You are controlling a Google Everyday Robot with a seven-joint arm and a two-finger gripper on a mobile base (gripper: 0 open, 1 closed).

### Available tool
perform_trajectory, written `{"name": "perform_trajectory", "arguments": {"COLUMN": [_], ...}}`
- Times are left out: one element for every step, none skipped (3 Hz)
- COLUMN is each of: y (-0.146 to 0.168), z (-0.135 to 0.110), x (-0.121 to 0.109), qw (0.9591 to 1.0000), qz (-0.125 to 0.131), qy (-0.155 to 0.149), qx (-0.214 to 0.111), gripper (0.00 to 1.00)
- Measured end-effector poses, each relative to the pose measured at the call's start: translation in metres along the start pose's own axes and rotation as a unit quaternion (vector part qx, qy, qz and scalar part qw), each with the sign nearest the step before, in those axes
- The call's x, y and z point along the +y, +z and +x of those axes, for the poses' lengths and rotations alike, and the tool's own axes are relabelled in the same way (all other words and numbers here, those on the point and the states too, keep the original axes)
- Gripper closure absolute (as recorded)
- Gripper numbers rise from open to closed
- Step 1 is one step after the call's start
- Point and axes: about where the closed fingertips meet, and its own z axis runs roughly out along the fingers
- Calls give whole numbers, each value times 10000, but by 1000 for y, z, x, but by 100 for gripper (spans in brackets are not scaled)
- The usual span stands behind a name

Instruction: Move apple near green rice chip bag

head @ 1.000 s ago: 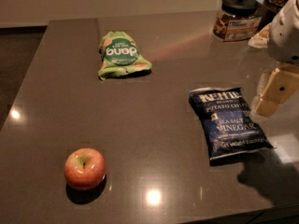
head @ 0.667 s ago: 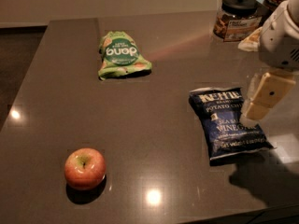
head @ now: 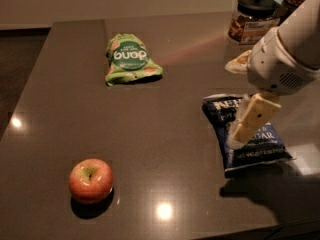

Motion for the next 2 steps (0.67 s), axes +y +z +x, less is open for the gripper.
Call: {"name": "perform_trajectory", "arguments": {"y": [34, 44], "z": [-40, -58], "x": [21, 32], "qw": [9955, 9920], "qz": [-403, -455], "qy": [-213, -416], "qx": [-829, -1103], "gripper": [0, 0]}}
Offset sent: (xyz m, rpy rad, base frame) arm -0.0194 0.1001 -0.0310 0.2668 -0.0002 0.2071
